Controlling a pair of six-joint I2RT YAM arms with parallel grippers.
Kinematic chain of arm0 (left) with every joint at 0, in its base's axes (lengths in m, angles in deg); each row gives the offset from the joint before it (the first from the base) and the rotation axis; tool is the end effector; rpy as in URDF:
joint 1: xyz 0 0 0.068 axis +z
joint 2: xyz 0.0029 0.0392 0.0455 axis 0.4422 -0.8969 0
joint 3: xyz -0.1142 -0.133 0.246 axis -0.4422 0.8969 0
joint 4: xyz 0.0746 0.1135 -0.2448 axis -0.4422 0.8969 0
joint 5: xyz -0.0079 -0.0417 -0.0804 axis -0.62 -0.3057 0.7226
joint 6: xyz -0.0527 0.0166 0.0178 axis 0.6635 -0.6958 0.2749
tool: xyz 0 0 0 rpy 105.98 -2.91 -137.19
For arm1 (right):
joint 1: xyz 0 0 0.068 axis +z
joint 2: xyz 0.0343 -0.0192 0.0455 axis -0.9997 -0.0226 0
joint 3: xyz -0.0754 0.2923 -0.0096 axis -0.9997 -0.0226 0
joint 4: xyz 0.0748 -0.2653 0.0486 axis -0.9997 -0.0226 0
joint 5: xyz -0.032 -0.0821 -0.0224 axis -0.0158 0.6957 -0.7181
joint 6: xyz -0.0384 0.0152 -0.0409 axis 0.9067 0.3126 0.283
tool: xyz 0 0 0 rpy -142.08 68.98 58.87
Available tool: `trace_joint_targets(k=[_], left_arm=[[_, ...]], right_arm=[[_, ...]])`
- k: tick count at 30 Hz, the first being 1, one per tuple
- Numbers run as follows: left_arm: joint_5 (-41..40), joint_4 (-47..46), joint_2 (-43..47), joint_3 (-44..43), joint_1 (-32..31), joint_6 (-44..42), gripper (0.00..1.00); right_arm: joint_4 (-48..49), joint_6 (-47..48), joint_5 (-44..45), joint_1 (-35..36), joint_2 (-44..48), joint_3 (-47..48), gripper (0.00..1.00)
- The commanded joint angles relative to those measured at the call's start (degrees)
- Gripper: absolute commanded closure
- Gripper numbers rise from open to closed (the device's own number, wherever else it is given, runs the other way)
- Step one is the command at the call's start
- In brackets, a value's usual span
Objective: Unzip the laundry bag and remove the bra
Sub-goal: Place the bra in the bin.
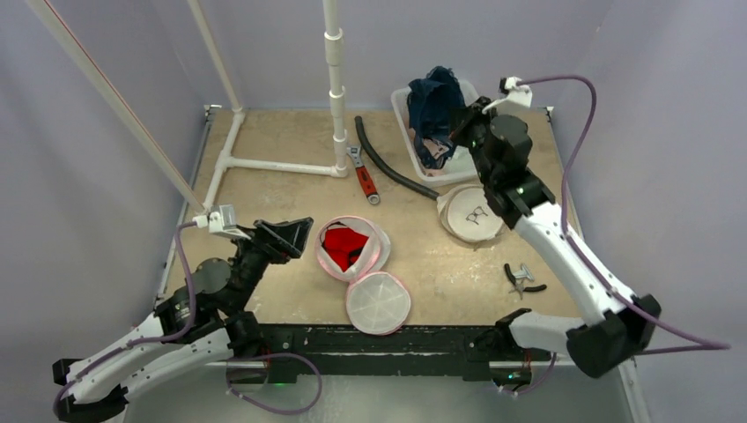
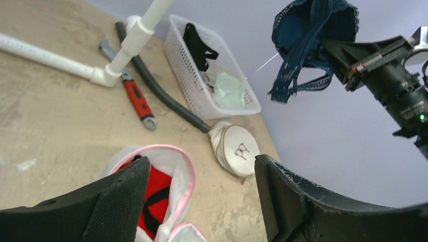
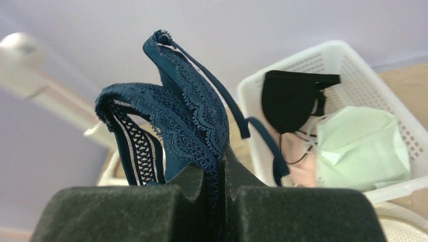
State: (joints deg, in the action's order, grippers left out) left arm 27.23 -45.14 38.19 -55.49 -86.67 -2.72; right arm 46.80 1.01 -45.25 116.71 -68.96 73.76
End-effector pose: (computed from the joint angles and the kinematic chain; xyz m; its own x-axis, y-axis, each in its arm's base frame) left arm 0.0644 -0.0600 0.3444 -0.2296 -0.6640 -0.7116 0.2785 0.6558 -0.7017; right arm 0.2536 0.1182 0.4699 0.0435 0.5076 -0.8605 -0.1673 0.8529 0.4946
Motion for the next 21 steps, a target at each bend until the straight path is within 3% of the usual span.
trace_joint_targets(k=[1,12,21], left_arm=[[-3.79,3.92,0.69,3.11,0.19,8.03,0.26],[-5.99,8.06,-2.73,5.04,0.13,11.38,0.28],[-3.97,7.56,-8.86,5.22,0.18,11.19,0.29]], right_arm=[[2.62,-4.20,-5.49,-6.80,-7.36,5.21,1.00],[11.55,-5.61,-21.88,-17.82,-32.48,16.89,1.00],[13.61,-7.54,-25.13,-20.79,-49.96,29.33,1.00]])
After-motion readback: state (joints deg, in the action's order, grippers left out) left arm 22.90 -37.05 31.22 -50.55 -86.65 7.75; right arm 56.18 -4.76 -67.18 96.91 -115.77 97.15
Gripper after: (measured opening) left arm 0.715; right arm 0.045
